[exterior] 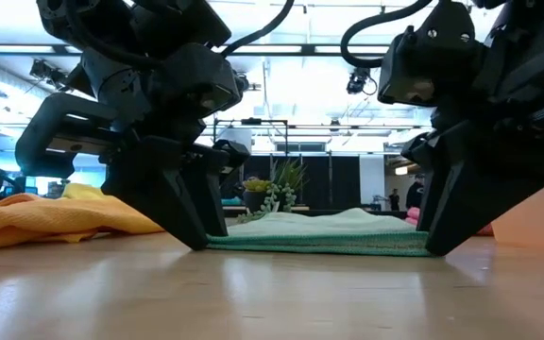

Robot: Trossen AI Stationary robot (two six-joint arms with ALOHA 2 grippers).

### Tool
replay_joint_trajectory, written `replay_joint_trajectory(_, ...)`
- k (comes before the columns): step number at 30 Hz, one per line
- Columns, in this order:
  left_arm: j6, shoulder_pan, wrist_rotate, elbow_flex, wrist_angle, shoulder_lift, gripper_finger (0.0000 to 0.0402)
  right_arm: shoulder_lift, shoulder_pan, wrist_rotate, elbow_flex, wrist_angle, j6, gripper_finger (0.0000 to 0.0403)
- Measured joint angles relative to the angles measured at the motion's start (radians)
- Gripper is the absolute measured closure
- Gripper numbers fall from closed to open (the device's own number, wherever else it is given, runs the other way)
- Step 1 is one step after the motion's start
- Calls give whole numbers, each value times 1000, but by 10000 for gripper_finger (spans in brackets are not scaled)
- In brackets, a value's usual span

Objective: Fold microfiber towels
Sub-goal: Fold the green microfiber towel

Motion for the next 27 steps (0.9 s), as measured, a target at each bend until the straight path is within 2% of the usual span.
replay_joint_trajectory(3, 11, 1, 0, 0, 2, 7, 329, 0, -1, 3, -1, -4, 0, 358)
replay_joint_trajectory(9, 3, 0, -3, 3, 17, 21, 390, 0, 0, 15, -2, -4, 16, 394)
replay_joint_trajectory(14, -14, -4, -19, -1, 4, -8, 391, 0, 1, 7, -3, 29, 26, 398)
replay_joint_trajectory(19, -59, -22, -28, -12, -63, -110, 391, -8, 17, 9, 45, 42, 45, 400)
replay_joint_trajectory(27, -204, -139, 20, -10, -143, -297, 392, -10, 79, 4, 176, 28, 61, 401)
